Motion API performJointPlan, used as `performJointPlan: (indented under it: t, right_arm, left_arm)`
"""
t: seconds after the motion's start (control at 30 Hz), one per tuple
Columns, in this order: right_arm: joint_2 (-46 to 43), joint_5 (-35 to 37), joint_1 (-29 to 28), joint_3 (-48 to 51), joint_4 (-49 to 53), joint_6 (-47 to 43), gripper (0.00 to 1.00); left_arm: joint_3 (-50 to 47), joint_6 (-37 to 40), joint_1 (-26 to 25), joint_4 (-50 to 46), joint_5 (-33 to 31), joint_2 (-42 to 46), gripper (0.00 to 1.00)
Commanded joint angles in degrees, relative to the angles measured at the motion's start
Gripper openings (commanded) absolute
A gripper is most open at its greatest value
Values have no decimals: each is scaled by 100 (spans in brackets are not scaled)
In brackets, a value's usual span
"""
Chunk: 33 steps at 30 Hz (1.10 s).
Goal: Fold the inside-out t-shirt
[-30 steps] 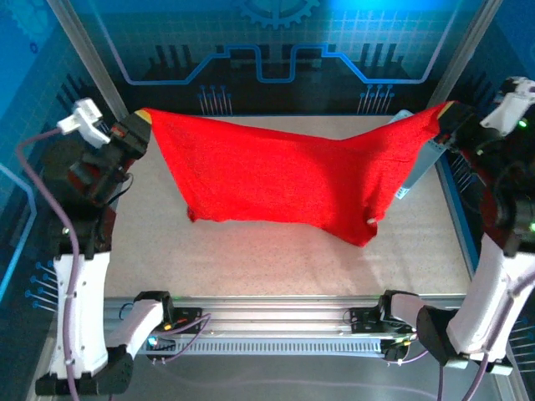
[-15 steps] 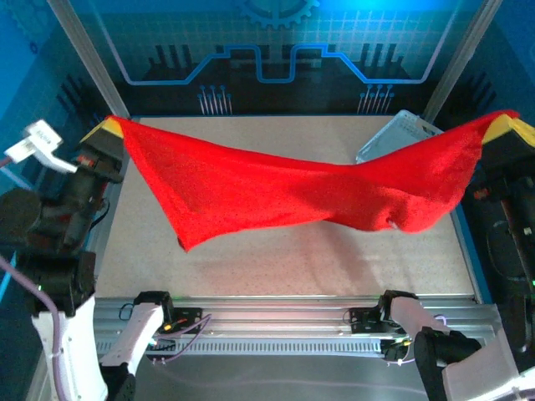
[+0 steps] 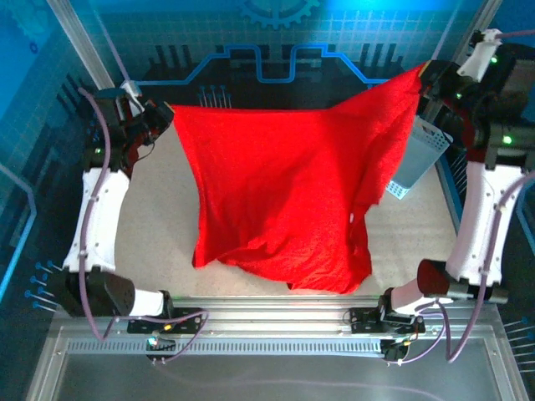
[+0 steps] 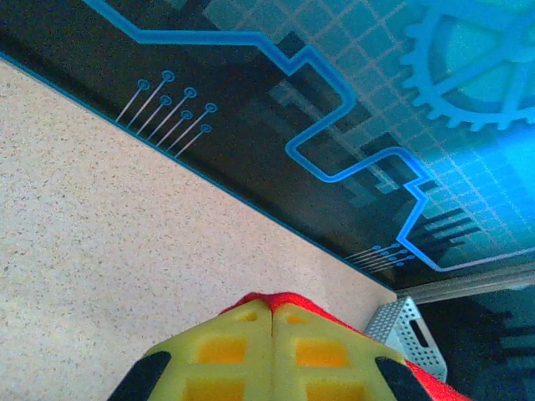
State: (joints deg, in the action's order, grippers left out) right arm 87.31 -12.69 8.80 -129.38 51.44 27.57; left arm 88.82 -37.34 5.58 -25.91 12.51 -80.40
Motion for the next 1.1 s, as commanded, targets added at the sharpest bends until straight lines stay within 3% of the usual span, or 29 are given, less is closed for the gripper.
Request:
performJointPlan:
  t: [0.0, 0.2, 0.33, 0.53, 0.67, 0.9, 1.07]
  right_arm:
    - [298, -65, -181, -706, -425, -23, 0]
    - [1078, -236, -247, -2194, -398, 20, 0]
    - [1036, -299, -238, -2353, -942, 38, 0]
    - [874, -727, -255, -2299, -1505, -79, 0]
    - [485, -842, -367, -1665, -1300, -372, 0]
    - [-1832, -617, -751, 2727, -1957, -546, 0]
    - [-3185, -499, -835, 5308, -1672, -203, 0]
  left_arm:
    - [742, -135, 167, 258, 330, -321, 0]
    - [2490, -294, 319, 284, 756, -1215, 0]
    - [3589, -411, 480, 430, 1049, -1567, 0]
    - [3730, -326, 628, 1115, 1224, -1317, 0]
    - [2553, -335, 646, 1680, 1424, -726, 0]
    - [-1006, -623, 638, 2937, 1701, 1037, 0]
    - [-3490, -1087, 548, 3460, 1844, 2467, 0]
